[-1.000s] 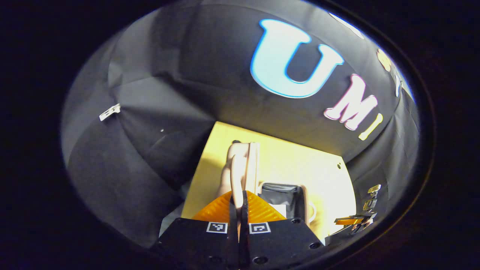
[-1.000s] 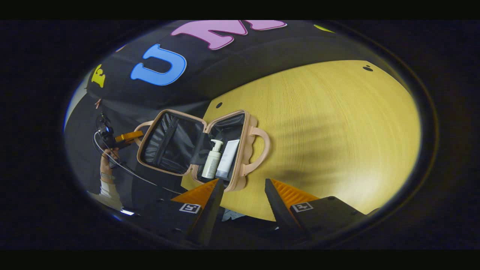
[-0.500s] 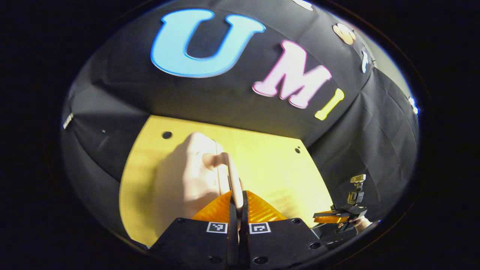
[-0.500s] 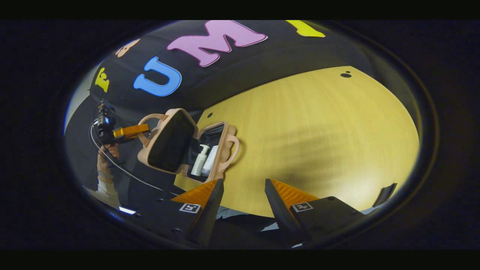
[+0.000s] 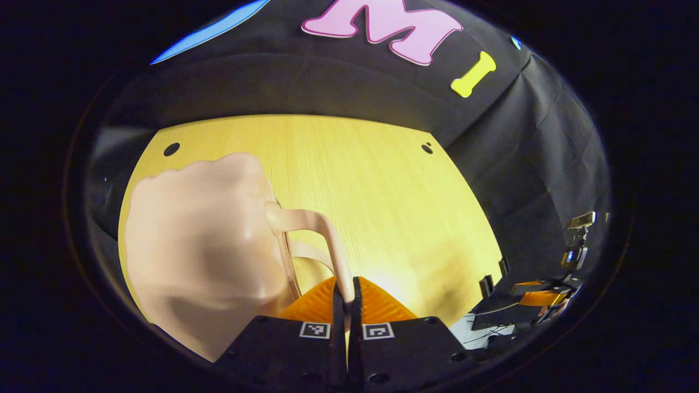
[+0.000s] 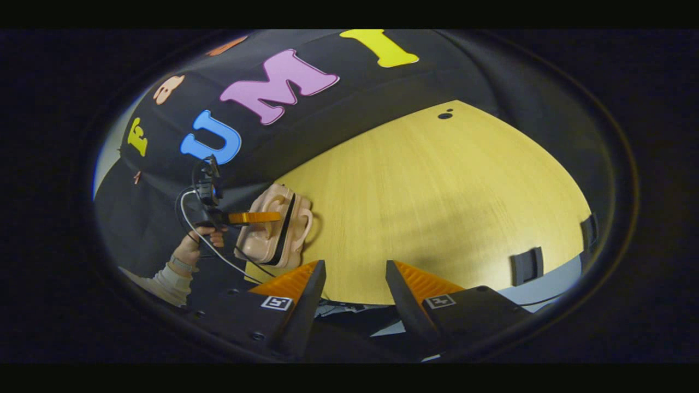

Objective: First open the suitcase, pack the skin care products into it, and then close the suitcase.

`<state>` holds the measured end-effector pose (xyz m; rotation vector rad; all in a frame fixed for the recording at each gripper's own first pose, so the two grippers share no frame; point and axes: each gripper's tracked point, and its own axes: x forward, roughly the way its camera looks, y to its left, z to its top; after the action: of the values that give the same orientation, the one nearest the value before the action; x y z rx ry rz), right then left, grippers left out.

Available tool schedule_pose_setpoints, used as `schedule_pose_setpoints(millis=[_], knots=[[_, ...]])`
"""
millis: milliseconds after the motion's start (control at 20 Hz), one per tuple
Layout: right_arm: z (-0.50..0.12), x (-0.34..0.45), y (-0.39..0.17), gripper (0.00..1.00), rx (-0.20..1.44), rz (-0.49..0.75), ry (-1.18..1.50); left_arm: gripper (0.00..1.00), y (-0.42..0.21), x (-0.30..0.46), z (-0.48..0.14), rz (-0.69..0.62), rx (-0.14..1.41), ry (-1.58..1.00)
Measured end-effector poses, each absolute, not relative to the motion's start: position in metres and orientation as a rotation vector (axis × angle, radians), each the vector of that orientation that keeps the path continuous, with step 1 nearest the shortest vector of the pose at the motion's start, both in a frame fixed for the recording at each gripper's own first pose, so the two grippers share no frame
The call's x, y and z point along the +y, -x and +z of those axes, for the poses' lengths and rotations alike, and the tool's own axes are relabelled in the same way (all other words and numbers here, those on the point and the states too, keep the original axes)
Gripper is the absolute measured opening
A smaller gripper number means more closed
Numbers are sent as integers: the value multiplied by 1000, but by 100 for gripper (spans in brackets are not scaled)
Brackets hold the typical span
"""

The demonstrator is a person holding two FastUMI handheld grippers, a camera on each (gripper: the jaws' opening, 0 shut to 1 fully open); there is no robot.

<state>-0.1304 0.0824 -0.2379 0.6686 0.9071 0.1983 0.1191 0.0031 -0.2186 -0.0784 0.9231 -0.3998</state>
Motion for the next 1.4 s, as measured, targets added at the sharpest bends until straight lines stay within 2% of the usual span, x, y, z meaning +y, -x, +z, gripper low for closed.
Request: schedule_pose_setpoints(millis=[100,150,200,250,350,400,450,500,550,650,700,750,800,850,900,950,1150,1200,1250,1400], knots=[[-236,66,140,72,900,162,-660,10,-120,2,-220,-393,920,89],[-234,62,143,72,897,155,-662,20,-121,2,-220,-390,918,97],[-233,60,143,72,894,153,-665,17,-122,2,-219,-388,922,116],[-232,61,143,72,893,156,-663,24,-122,-1,-217,-381,922,128],[-228,63,142,72,892,167,-640,32,-120,-4,-211,-380,896,154],[-223,67,139,61,888,180,-630,29,-119,-1,-204,-373,880,157],[-219,72,135,74,884,196,-624,53,-116,1,-197,-365,856,153],[-214,76,130,74,877,212,-618,55,-113,0,-185,-365,822,154],[-208,78,125,74,862,219,-603,72,-110,-3,-169,-371,778,162],[-195,83,109,75,818,227,-542,73,-102,-11,-133,-389,667,178],[-186,87,102,79,787,237,-507,75,-96,-14,-115,-396,608,170],[-175,92,93,80,755,245,-473,80,-87,-16,-97,-402,549,152],[-164,95,83,67,721,251,-443,82,-79,-18,-79,-405,492,129],[-151,101,74,80,683,262,-424,83,-72,-20,-61,-407,437,107],[-137,106,66,70,646,270,-414,86,-64,-21,-45,-404,385,86],[-123,111,59,83,607,277,-406,92,-56,-19,-28,-397,333,70],[-64,114,31,89,430,265,-308,95,-29,-10,41,-354,129,33],[-48,114,26,77,383,256,-276,96,-22,-7,57,-341,79,29],[-34,113,21,92,337,246,-251,96,-17,-4,74,-320,34,27],[12,113,10,96,199,221,-204,96,-7,10,108,-247,-77,15]])
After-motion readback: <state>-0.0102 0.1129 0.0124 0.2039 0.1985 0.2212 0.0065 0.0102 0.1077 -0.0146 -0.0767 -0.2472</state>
